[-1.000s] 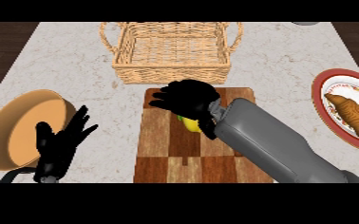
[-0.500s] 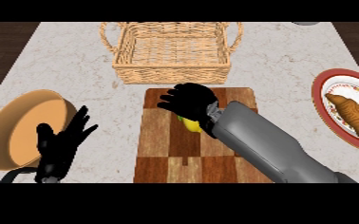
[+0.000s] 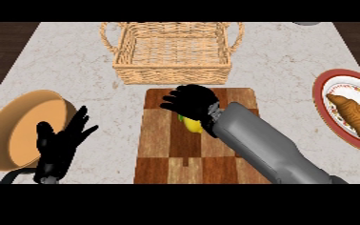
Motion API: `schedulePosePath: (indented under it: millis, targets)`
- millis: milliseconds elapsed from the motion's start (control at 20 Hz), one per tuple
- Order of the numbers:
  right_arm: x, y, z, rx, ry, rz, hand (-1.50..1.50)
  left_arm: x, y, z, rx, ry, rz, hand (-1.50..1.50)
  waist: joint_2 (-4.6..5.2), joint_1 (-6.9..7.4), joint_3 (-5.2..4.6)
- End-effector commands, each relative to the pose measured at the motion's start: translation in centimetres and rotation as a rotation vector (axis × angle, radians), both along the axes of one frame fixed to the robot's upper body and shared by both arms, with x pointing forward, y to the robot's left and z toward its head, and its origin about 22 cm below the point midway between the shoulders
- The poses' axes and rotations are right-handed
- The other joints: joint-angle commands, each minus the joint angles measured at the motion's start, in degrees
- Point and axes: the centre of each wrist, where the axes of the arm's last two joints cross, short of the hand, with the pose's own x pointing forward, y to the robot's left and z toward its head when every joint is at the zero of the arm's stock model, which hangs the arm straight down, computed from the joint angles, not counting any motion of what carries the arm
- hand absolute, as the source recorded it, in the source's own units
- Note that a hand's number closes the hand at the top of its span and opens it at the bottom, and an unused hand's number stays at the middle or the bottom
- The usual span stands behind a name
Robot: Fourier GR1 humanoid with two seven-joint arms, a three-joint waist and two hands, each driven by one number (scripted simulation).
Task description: Pick the lemon from the cutting board and place it in the basket
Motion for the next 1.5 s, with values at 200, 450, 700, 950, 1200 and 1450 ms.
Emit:
schedulePosePath:
  millis: [200, 450, 700, 950, 1200, 1450]
  targets:
    - [-0.4, -0.2, -2.0, -0.007, -0.039, 0.063, 1.5, -0.5, -0.4, -2.2, 0.016, 0.116, 0.006, 0.0, 0.52, -0.1, -0.68]
    - [-0.9, 1.6, -3.5, 0.018, -0.135, 0.134, 1.5, -1.9, -0.6, -2.4, 0.014, 0.112, -0.005, 0.0, 0.55, 0.39, -0.67]
    - [0.7, 0.4, -2.2, 0.014, -0.138, 0.152, 1.5, -0.1, -0.7, -1.4, 0.003, 0.118, 0.008, 0.0, 0.45, -0.18, -0.67]
    - [-0.6, 3.8, -1.7, 0.067, -0.18, -0.143, 1.5, -1.8, 0.0, -2.5, 0.003, 0.124, -0.02, 0.0, 0.65, 1.53, -0.73]
    - [-0.3, 2.4, -1.8, 0.107, -0.207, -0.56, 1.5, -0.6, 0.1, -0.9, 0.017, 0.091, -0.029, 0.0, 0.29, 2.75, -0.64]
    - [-0.1, 2.8, 2.4, 0.4, -0.261, -0.838, 1.5, 0.1, -1.6, -0.7, -0.016, 0.081, -0.082, 0.0, 0.51, 5.79, -0.39]
